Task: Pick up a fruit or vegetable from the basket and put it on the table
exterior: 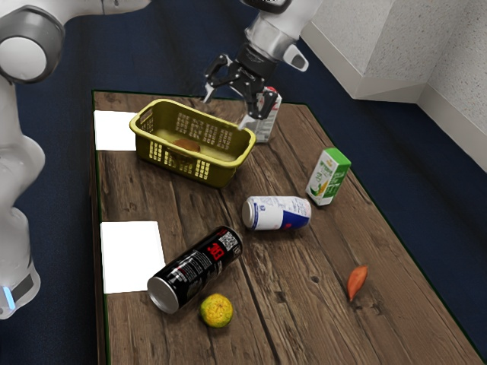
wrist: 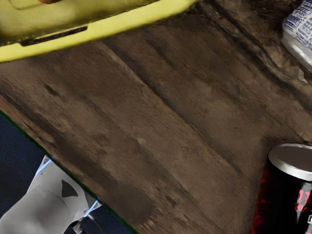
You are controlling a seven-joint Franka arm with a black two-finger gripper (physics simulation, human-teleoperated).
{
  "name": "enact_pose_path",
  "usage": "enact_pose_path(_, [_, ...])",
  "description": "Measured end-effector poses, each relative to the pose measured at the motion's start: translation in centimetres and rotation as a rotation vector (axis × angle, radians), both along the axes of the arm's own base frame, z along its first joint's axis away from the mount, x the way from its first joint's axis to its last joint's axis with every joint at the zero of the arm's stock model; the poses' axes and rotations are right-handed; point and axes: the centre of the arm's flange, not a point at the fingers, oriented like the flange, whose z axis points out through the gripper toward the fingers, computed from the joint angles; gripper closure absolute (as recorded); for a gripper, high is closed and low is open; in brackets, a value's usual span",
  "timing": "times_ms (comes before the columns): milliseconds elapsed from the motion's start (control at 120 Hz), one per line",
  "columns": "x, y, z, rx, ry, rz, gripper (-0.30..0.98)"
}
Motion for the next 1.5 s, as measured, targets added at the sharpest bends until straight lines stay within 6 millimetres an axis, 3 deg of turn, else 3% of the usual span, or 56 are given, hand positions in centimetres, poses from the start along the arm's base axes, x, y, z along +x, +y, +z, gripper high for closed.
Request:
enact_pose_path(125, [3.0, -0.3, 0.3, 0.090, -0.194, 0.324, 0.00])
enact_pose_path(233, [3.7, -0.9, 1.9, 0.104, -0.301, 0.512, 0.00])
enact_pose_path(358, [3.3, -2.4, 4.2, 0.038, -0.398, 0.457, 0.00])
enact_pose_path(400, [3.4, -1.2, 4.5, 0.016, -0.424, 0.406, 0.00])
enact_pose_path(483, [1.7, 2.1, 6.2, -0.051, -0.483, 0.300, 0.00])
enact_pose_path(508, [0.7, 3.5, 5.9, -0.082, -0.479, 0.267, 0.00])
enact_pose_path(567, [-2.1, 8.9, 4.0, -0.140, -0.463, 0.239, 0.00])
enact_pose_path(650, [-6.3, 14.0, 0.5, -0.166, -0.440, 0.205, 0.00])
enact_pose_path(708, [-10.3, 14.0, -1.5, -0.183, -0.449, 0.134, 0.00])
enact_pose_path(758, [-11.8, 12.4, -3.8, -0.184, -0.439, 0.049, 0.00])
enact_pose_path(850, [-12.2, 10.8, -8.1, -0.208, -0.426, -0.085, 0.00])
enact_pose_path(1000, [-12.2, 11.0, -8.7, -0.231, -0.508, -0.251, 0.00])
enact_pose_path(1183, [-10.9, 15.8, -11.2, -0.229, -0.516, -0.303, 0.00])
enact_pose_path(1367, [-11.7, 22.4, -13.2, -0.232, -0.530, -0.361, 0.00])
enact_pose_path(1500, [-10.8, 24.1, -15.4, -0.261, -0.525, -0.473, 0.00])
